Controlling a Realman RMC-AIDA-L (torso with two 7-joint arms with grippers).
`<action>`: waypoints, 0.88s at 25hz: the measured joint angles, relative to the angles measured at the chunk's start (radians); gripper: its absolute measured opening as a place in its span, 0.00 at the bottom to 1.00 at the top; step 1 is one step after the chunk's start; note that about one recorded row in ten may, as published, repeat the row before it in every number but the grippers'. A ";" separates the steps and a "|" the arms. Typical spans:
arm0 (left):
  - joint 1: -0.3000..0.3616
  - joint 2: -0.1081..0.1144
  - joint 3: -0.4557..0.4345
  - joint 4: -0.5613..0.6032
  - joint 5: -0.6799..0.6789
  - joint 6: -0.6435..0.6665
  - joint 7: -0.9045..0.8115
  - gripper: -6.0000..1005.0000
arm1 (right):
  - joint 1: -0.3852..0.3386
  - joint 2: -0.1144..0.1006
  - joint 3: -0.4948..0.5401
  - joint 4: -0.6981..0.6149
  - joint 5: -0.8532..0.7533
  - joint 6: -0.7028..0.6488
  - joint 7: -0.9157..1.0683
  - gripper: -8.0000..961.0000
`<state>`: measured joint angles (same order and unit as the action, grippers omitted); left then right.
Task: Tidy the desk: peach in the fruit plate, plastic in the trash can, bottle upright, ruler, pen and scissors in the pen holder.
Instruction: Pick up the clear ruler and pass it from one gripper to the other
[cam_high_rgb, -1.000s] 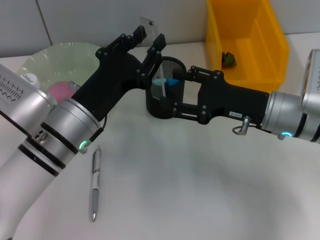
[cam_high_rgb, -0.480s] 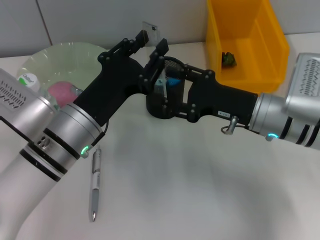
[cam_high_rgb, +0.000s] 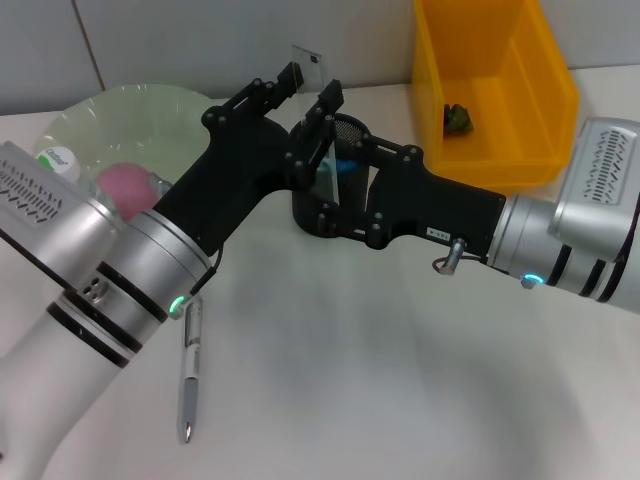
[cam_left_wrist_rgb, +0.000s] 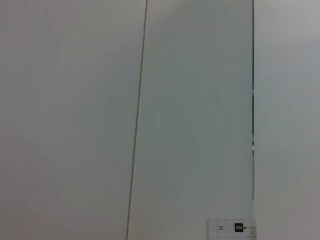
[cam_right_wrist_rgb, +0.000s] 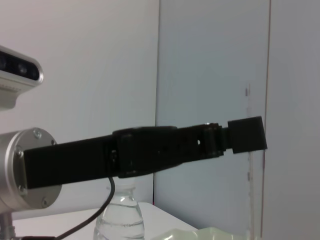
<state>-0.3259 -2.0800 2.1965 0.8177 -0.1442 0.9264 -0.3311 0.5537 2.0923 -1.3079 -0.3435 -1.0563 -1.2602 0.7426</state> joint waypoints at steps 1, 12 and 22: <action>0.000 0.000 0.008 0.000 -0.014 0.001 0.011 0.40 | 0.000 0.000 0.000 0.001 0.000 0.000 0.000 0.75; 0.001 0.000 0.036 0.002 -0.049 0.008 0.040 0.40 | 0.000 0.000 -0.006 0.016 0.002 -0.006 0.000 0.66; -0.002 0.000 0.059 -0.004 -0.107 0.009 0.072 0.40 | 0.003 0.000 -0.016 0.019 0.020 -0.001 0.000 0.33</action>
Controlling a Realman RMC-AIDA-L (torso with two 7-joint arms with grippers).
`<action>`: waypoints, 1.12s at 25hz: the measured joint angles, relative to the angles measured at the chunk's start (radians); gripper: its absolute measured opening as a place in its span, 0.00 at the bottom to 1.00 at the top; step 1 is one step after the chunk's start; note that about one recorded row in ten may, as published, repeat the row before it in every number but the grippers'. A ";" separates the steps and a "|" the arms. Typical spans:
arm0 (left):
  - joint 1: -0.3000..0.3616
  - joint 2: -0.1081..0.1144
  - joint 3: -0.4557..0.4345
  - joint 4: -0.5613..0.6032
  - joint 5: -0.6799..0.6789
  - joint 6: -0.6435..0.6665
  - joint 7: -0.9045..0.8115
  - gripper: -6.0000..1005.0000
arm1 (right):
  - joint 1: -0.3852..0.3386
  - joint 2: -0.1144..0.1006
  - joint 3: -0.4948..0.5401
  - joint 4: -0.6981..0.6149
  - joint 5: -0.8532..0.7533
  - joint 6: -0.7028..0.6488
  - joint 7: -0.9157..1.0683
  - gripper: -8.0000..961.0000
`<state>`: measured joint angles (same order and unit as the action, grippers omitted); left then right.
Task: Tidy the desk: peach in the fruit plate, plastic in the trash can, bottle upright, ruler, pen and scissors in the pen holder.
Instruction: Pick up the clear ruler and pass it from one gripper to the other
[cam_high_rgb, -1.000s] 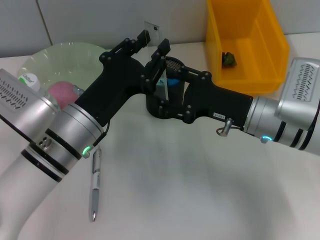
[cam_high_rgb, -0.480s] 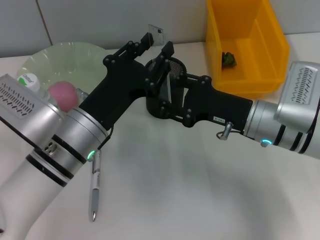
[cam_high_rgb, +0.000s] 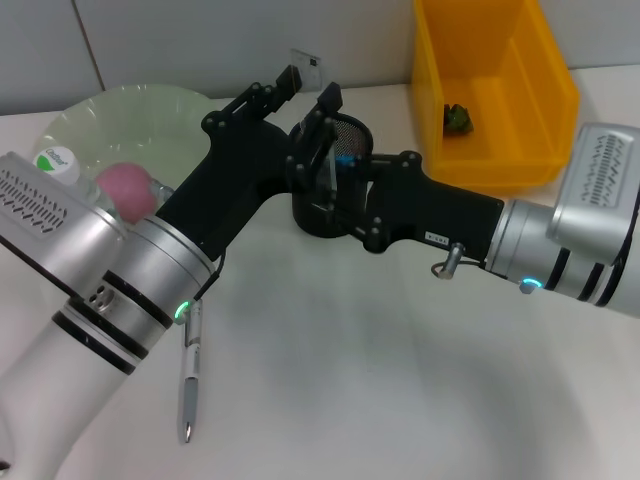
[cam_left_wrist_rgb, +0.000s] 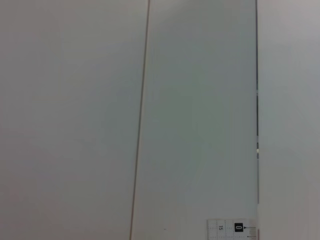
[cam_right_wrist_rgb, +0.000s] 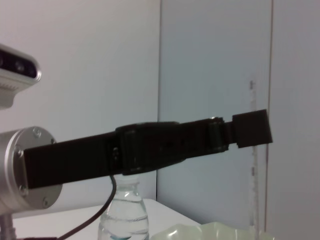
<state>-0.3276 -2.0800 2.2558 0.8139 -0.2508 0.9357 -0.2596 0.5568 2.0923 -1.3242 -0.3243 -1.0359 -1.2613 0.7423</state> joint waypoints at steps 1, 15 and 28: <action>0.000 0.000 0.009 0.000 -0.024 0.000 0.018 0.40 | 0.000 0.000 -0.002 0.002 0.015 0.000 0.000 0.30; 0.005 0.000 0.042 0.001 -0.120 0.002 0.063 0.41 | 0.033 0.000 -0.014 0.027 0.035 0.011 -0.010 0.30; 0.008 0.000 0.073 0.004 -0.176 0.011 0.105 0.41 | 0.050 0.000 -0.013 0.033 0.035 0.024 -0.011 0.30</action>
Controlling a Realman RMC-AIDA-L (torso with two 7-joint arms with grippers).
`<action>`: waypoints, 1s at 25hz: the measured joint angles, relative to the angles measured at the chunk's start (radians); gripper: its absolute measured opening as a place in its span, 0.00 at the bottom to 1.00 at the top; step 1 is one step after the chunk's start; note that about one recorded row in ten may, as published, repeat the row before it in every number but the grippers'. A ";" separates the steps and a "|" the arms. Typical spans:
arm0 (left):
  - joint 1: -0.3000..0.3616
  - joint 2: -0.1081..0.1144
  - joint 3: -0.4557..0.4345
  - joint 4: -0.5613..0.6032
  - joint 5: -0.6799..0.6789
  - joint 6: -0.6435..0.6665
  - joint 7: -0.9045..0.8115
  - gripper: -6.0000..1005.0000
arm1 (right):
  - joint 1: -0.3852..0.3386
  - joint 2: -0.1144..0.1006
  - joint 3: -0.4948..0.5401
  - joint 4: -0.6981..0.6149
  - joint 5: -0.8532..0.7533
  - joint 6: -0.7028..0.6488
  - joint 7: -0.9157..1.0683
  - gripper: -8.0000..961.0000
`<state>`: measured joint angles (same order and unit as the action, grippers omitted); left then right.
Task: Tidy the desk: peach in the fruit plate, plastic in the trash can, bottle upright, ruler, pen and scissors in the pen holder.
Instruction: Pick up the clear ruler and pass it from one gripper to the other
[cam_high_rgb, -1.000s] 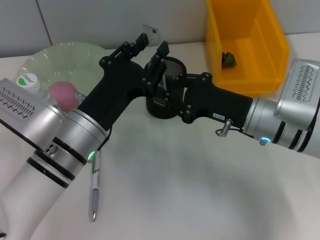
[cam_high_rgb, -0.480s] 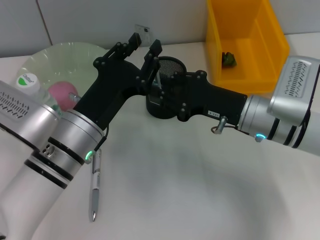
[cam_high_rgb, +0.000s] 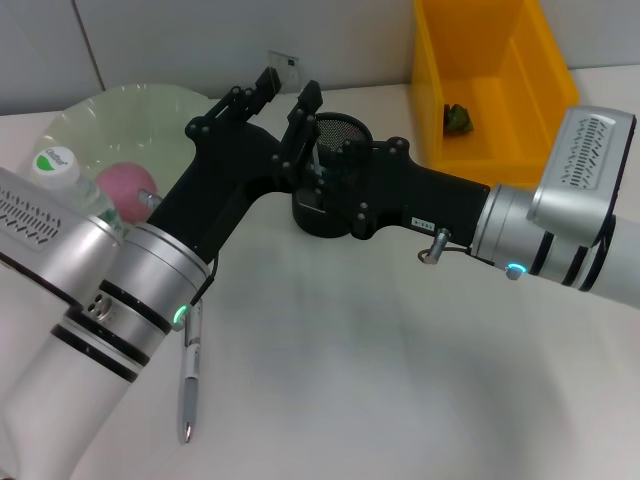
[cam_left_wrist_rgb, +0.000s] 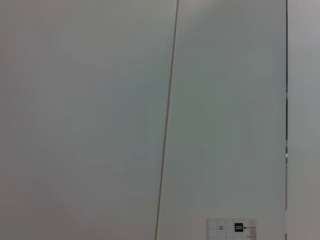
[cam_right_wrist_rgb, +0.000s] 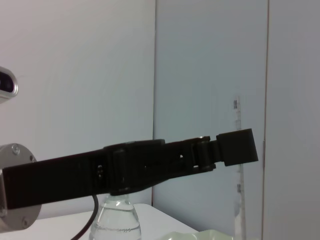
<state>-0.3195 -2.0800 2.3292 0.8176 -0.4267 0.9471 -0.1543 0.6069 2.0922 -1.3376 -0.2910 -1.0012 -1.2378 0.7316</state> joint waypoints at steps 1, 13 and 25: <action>0.000 0.000 0.002 0.000 -0.007 0.002 0.004 0.41 | 0.000 0.000 0.000 0.000 0.000 0.000 0.000 0.29; 0.000 0.000 0.021 -0.004 -0.009 0.025 0.011 0.41 | 0.019 0.000 -0.015 0.025 0.026 0.001 0.000 0.24; -0.005 0.000 0.033 -0.009 -0.032 0.027 0.011 0.41 | 0.018 0.000 -0.026 0.024 0.048 0.002 0.000 0.17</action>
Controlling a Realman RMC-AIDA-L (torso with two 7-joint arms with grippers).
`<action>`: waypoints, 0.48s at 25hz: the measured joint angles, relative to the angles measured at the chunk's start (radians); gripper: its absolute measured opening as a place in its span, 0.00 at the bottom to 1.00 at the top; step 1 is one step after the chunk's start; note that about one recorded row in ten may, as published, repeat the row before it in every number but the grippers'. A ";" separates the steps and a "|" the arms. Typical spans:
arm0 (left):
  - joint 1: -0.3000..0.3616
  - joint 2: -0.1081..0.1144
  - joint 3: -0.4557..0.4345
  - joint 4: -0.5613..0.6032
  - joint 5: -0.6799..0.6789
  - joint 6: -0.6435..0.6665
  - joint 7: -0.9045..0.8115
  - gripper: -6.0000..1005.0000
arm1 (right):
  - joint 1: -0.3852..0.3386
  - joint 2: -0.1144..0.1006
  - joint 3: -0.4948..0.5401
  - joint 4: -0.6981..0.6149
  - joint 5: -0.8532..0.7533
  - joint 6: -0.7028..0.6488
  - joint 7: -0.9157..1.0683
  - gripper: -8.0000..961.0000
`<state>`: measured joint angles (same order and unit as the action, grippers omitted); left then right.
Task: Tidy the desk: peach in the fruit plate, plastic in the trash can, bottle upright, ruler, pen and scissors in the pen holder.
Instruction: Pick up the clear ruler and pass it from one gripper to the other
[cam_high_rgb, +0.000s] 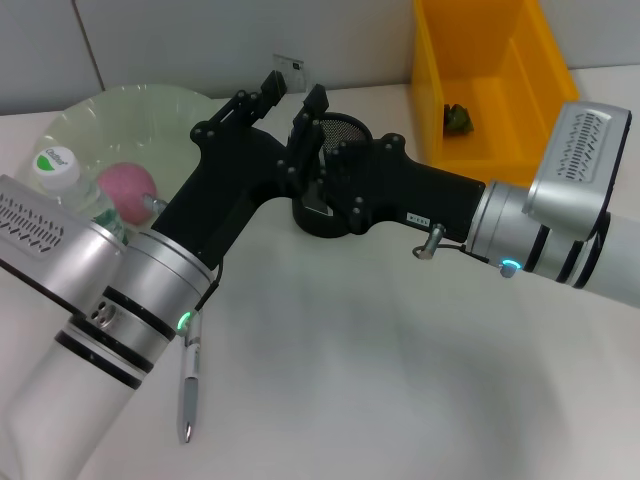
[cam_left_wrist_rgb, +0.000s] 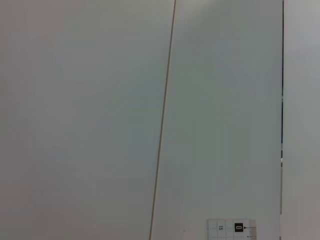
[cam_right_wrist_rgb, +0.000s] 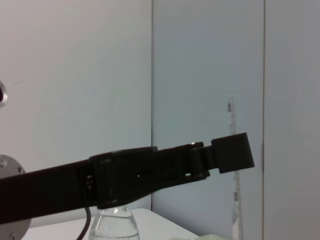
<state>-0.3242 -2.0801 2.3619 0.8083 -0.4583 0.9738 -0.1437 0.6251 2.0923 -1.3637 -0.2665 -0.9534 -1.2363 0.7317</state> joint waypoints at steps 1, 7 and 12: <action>0.000 0.000 0.001 0.000 0.000 0.000 0.000 0.41 | 0.000 0.000 0.000 0.000 0.002 0.000 0.000 0.15; 0.000 0.000 0.003 0.000 0.000 0.000 0.001 0.41 | 0.004 0.000 0.000 0.006 0.002 0.000 0.000 0.11; -0.001 0.000 0.002 -0.002 -0.002 0.000 0.001 0.41 | 0.005 0.000 -0.001 0.007 0.002 0.002 0.000 0.09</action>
<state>-0.3251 -2.0801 2.3642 0.8068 -0.4600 0.9741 -0.1426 0.6305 2.0923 -1.3652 -0.2596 -0.9515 -1.2348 0.7317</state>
